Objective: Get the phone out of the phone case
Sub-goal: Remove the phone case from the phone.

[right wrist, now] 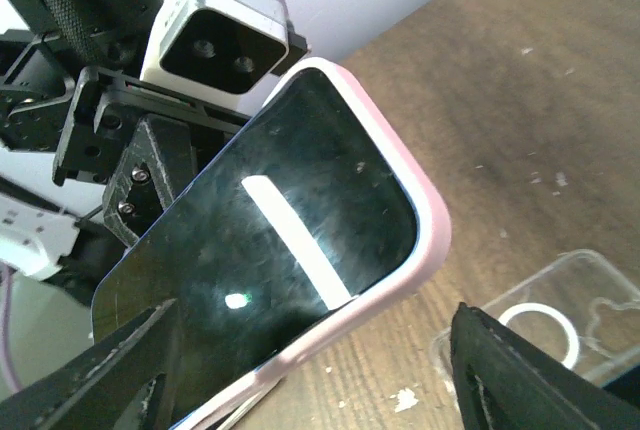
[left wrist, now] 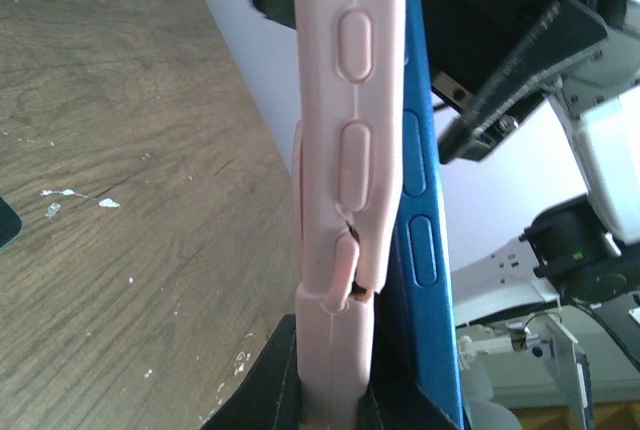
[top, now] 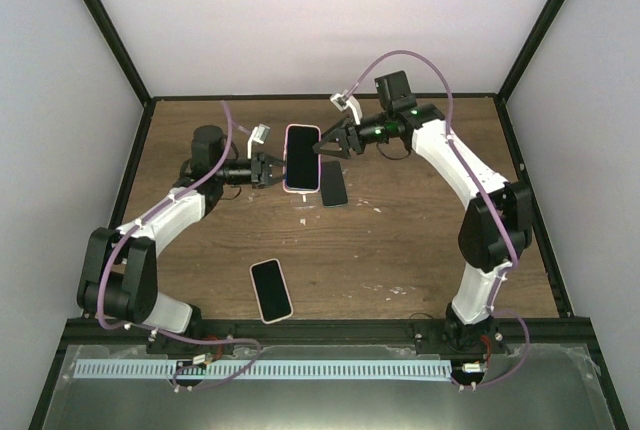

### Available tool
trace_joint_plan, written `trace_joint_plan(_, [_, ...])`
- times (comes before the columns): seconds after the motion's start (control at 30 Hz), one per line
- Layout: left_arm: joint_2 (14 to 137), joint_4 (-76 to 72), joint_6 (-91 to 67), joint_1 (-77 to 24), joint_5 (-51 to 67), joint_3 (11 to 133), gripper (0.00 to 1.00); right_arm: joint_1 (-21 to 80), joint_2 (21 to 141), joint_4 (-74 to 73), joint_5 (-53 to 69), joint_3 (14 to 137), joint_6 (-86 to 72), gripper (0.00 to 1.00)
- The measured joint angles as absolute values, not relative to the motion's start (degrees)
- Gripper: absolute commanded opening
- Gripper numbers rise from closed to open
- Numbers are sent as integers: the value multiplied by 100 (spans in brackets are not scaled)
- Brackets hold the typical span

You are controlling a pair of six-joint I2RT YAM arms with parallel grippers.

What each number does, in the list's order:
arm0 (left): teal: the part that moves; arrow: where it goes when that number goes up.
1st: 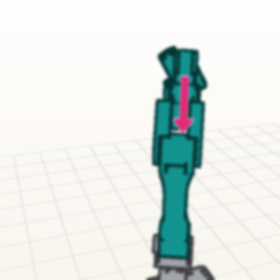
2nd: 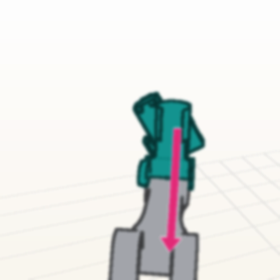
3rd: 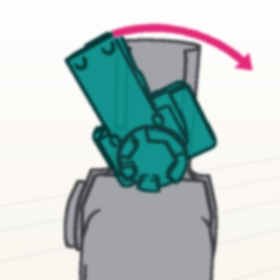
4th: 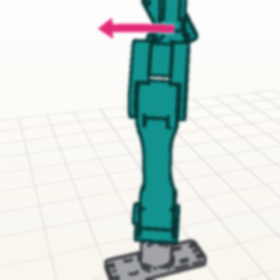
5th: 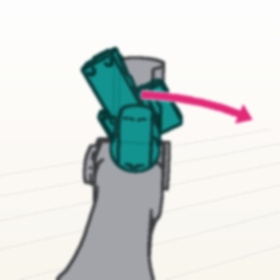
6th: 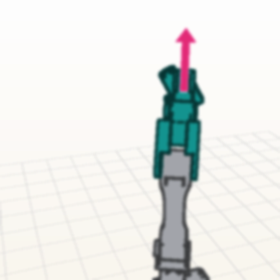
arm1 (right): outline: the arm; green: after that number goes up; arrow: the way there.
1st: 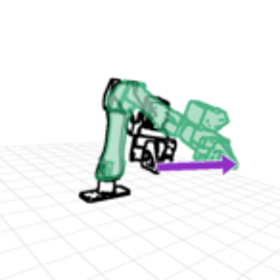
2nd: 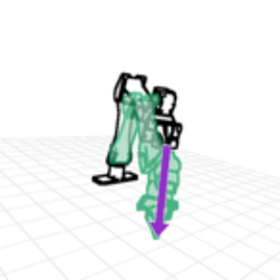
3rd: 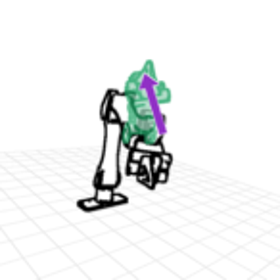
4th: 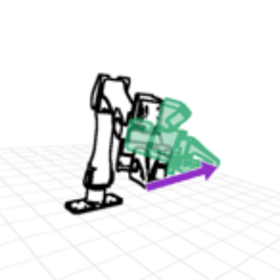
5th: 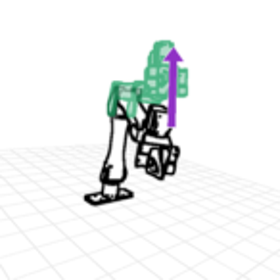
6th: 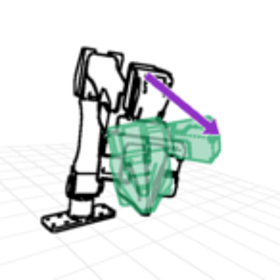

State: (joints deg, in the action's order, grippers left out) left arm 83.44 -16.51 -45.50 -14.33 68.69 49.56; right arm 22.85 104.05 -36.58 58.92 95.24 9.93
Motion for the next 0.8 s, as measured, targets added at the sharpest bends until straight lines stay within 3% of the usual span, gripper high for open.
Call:
trace_joint_plan(0.27, [8532,-2073,-5330,-1288,6630,4936,0,2429,9445,-2764,4792,8908,858,71])
trace_joint_plan(0.8, [8803,-1619,-6167,-1197,6173,5175,0,4324,8906,-1977,1719,7894,2366,65])
